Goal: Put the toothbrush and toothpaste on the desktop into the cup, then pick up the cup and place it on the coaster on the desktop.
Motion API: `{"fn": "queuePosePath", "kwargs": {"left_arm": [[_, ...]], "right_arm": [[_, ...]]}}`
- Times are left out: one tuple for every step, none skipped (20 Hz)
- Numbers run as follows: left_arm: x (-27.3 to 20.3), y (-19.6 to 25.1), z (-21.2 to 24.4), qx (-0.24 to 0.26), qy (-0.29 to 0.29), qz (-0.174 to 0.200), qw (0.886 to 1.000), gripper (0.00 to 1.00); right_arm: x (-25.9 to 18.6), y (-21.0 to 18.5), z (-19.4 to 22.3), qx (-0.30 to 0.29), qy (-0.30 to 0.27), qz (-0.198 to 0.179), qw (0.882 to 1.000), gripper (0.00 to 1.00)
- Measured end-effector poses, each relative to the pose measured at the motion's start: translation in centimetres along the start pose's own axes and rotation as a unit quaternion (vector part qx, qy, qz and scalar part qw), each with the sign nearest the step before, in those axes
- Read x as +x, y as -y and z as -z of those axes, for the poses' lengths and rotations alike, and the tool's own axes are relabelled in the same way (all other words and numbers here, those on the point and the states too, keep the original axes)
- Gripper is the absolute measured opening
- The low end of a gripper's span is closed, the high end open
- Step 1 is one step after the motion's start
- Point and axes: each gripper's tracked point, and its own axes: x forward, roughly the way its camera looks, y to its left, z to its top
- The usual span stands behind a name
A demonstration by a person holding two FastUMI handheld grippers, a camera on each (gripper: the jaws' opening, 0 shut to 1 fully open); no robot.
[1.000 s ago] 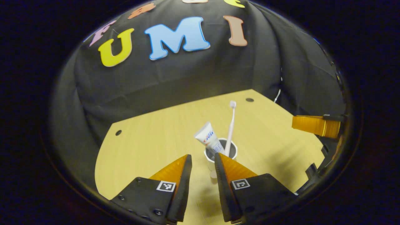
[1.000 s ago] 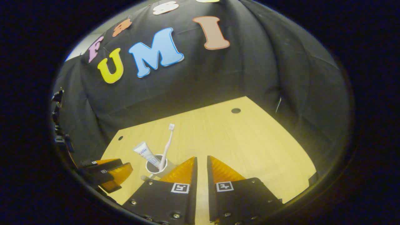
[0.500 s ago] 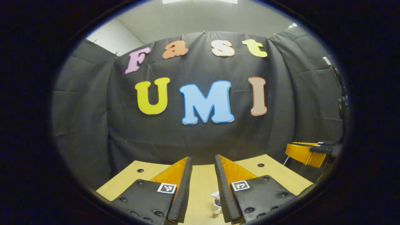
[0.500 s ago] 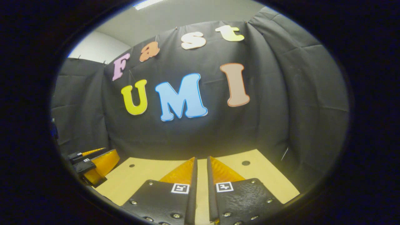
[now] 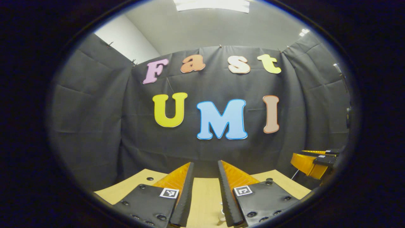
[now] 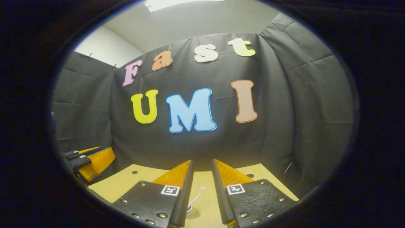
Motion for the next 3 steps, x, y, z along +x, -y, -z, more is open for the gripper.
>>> {"fn": "queuePosePath", "kwargs": {"left_arm": [[-0.2,-0.21,-0.1,0.002,-0.002,0.004,1.0,0.49],[-0.41,-0.47,-0.27,0.003,0.0,0.01,1.0,0.49],[-0.71,-0.51,-0.4,0.004,0.0,0.017,1.0,0.57]], "right_arm": [[-0.2,-0.03,-0.02,0.001,0.0,0.004,1.0,0.4],[-0.45,-0.43,-0.16,0.003,0.002,0.005,1.0,0.39],[-0.71,-0.49,-0.26,0.003,0.005,0.009,1.0,0.46]]}}
